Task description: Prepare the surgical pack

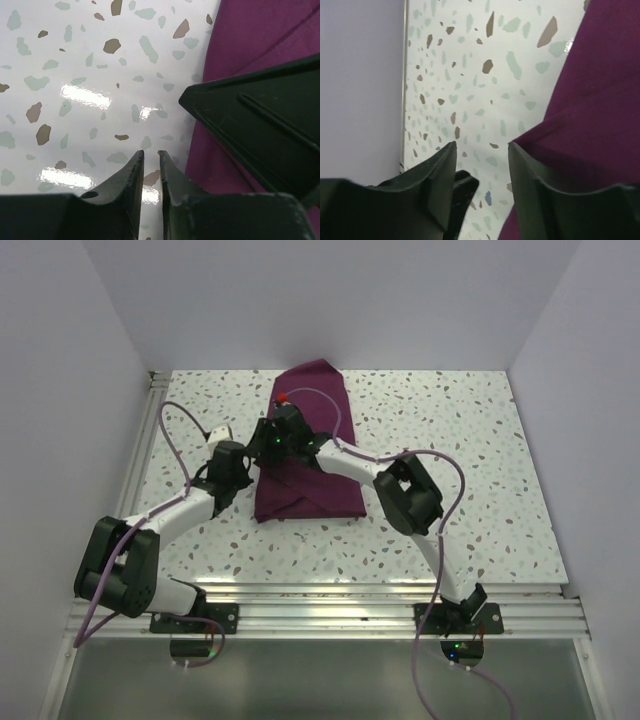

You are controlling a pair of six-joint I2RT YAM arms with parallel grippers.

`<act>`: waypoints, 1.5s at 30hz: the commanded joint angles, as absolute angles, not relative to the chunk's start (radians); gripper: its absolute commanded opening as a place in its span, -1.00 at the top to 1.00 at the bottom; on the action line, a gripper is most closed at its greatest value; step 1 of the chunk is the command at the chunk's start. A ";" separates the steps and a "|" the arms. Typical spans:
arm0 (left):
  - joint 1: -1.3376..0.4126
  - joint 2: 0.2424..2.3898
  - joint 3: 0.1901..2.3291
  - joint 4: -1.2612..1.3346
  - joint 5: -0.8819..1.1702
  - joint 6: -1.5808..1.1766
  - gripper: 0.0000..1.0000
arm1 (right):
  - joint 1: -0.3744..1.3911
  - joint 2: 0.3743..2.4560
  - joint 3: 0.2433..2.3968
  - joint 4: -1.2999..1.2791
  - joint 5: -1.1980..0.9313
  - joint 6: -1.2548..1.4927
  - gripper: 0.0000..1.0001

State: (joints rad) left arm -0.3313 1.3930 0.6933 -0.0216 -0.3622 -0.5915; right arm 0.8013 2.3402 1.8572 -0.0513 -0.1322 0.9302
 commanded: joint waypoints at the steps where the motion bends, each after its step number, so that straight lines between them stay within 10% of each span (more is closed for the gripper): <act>1: -0.318 1.364 0.713 0.002 -0.374 -0.594 0.52 | 0.789 2.237 1.904 -0.051 -0.144 0.876 -0.07; 9: -0.299 1.381 0.767 0.002 -0.336 -0.597 -0.17 | 0.648 1.962 1.624 -0.052 -0.133 0.804 -0.18; 23: -0.295 1.531 0.920 0.023 -0.195 -0.627 -0.27 | 0.457 1.560 1.132 -0.221 -0.061 0.548 -0.15; 45: -0.290 1.690 0.861 0.152 -0.146 -0.667 0.95 | 0.445 1.611 0.937 -0.098 -0.198 0.514 -0.08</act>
